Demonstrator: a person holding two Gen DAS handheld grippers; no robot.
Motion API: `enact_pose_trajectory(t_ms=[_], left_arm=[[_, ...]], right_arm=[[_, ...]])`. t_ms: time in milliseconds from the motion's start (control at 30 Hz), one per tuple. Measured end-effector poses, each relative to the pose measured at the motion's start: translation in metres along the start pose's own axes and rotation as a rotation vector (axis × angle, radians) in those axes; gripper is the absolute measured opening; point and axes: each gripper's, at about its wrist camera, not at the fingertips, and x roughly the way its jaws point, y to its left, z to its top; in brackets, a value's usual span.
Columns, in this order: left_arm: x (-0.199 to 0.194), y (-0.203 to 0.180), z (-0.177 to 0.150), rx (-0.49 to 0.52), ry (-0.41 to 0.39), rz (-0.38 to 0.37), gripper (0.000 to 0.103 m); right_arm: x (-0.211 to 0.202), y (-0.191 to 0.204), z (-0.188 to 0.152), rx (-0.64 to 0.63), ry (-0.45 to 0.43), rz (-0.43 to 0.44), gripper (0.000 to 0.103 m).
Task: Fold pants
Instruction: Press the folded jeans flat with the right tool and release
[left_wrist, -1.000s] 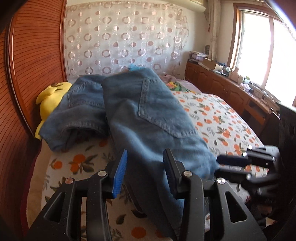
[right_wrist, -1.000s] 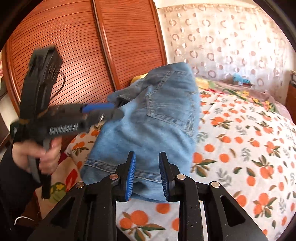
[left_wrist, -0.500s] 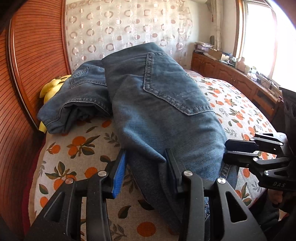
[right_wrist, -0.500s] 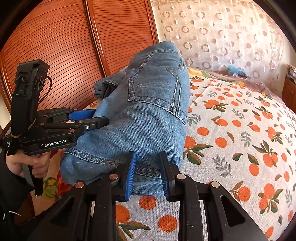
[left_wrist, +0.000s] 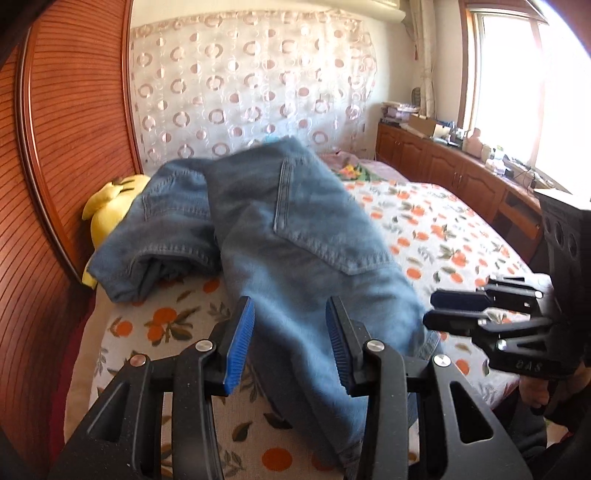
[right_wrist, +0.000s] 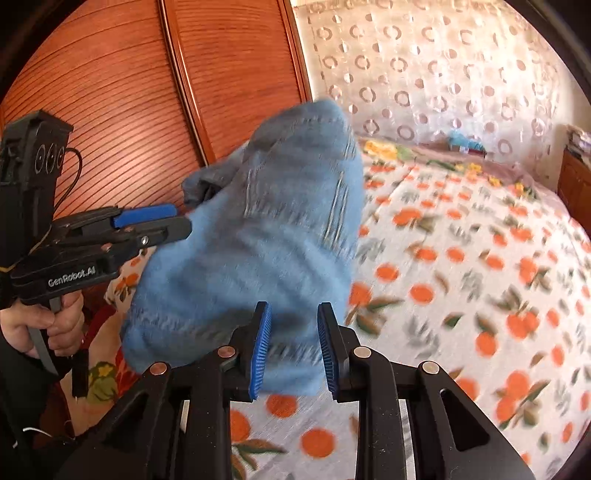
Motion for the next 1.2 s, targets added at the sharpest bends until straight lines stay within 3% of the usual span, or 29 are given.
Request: enact_pose_trajectory(t_ms=[200, 400, 533, 767, 1033, 1133, 1200], left_arm=[[0.017, 0.007, 0.014, 0.007, -0.001, -0.004, 0.041], [0.050, 0.022, 0.010, -0.020, 0.061, 0.002, 0.041], [0.063, 0.031, 0.004, -0.035, 0.099, -0.003, 0.041], [0.069, 0.034, -0.002, -0.036, 0.114, -0.004, 0.041], [0.071, 0.037, -0.002, -0.053, 0.115, -0.017, 0.041], [0.067, 0.038, -0.001, -0.052, 0.106, -0.012, 0.041], [0.065, 0.039, -0.002, -0.060, 0.102, -0.010, 0.041]], right_arm=[[0.010, -0.025, 0.061, -0.096, -0.049, -0.013, 0.027], [0.057, -0.054, 0.125, -0.148, -0.055, 0.022, 0.027], [0.092, -0.063, 0.150, -0.179, -0.020, 0.063, 0.027], [0.155, -0.100, 0.161, -0.163, 0.119, 0.037, 0.027], [0.169, -0.098, 0.157, -0.166, 0.096, 0.028, 0.027], [0.149, -0.100, 0.149, -0.146, 0.075, 0.045, 0.034], [0.143, -0.104, 0.147, -0.119, 0.068, 0.053, 0.050]])
